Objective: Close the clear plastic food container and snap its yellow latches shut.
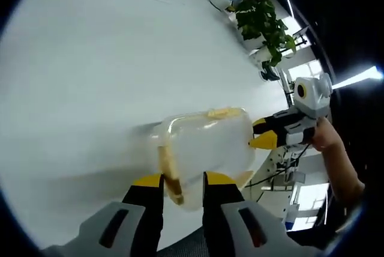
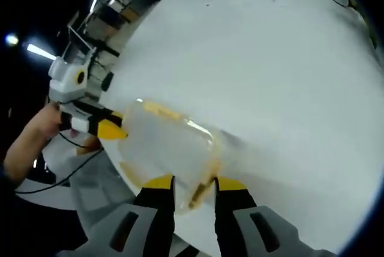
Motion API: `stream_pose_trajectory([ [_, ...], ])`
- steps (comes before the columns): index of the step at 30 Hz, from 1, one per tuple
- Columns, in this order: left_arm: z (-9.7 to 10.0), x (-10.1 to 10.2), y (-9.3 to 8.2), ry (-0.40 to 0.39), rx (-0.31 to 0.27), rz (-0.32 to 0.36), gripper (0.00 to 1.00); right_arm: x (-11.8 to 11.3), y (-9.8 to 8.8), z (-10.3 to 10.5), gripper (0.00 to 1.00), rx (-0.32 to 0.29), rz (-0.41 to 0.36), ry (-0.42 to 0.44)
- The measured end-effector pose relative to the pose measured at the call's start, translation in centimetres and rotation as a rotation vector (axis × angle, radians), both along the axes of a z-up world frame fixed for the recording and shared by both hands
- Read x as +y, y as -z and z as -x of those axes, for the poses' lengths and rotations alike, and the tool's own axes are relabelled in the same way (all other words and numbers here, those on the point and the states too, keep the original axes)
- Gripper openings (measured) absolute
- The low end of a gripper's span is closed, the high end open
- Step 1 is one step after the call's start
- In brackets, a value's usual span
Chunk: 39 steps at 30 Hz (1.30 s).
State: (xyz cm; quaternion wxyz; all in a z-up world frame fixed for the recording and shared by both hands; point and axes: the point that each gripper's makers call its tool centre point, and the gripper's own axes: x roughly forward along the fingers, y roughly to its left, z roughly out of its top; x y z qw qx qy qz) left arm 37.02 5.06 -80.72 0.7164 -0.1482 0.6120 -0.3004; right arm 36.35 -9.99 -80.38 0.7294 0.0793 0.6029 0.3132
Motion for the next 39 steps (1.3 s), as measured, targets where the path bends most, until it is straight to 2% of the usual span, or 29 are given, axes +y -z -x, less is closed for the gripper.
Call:
stream_pose_trajectory([
  [7, 0.1, -0.1, -0.2, -0.034, 0.003, 0.0, 0.27, 0.0, 0.0, 0.0, 0.25, -0.013, -0.045, 0.022],
  [9, 0.2, -0.2, -0.2, -0.028, -0.007, -0.003, 0.27, 0.1, -0.2, 0.2, 0.25, -0.08, -0.027, -0.048],
  [14, 0.2, -0.5, -0.7, 0.002, -0.052, -0.033, 0.43, -0.1, -0.4, 1.0, 0.25, -0.099, -0.002, -0.106],
  [18, 0.0, 0.7, -0.7, 0.098, -0.122, -0.124, 0.45, -0.5, -0.8, 0.4, 0.27, -0.139, 0.006, -0.112],
  [20, 0.1, 0.9, -0.9, 0.137, -0.146, -0.147, 0.44, -0.3, -1.3, 0.0, 0.3, -0.174, -0.005, -0.126],
  [24, -0.5, 1.0, -1.5, 0.185, -0.207, -0.186, 0.43, -0.7, -1.5, -0.2, 0.31, -0.201, 0.037, -0.168],
  [27, -0.8, 0.7, -2.0, 0.213, -0.243, -0.204, 0.43, -0.6, -1.8, -0.4, 0.31, -0.215, 0.036, -0.186],
  [30, -1.0, 1.1, -2.1, 0.286, -0.282, -0.269, 0.43, -0.4, -2.3, -0.7, 0.31, -0.242, 0.039, -0.2],
  [31, -1.0, 0.9, -2.3, 0.317, -0.304, -0.276, 0.42, -0.5, -2.6, -1.3, 0.31, -0.284, 0.053, -0.201],
  [32, -1.1, 0.6, -2.5, 0.358, -0.336, -0.278, 0.42, -0.4, -2.7, -1.4, 0.31, -0.288, 0.059, -0.206],
  [35, -1.4, -0.3, -3.1, 0.414, -0.392, -0.275, 0.42, 0.0, -3.2, -1.3, 0.31, -0.309, 0.057, -0.242],
  [37, -1.3, -1.0, -3.4, 0.442, -0.419, -0.267, 0.4, 0.4, -3.4, -1.2, 0.3, -0.33, 0.049, -0.294],
  [39, -1.4, -1.6, -3.6, 0.471, -0.45, -0.272, 0.39, 0.6, -3.4, -1.2, 0.29, -0.338, 0.047, -0.31],
])
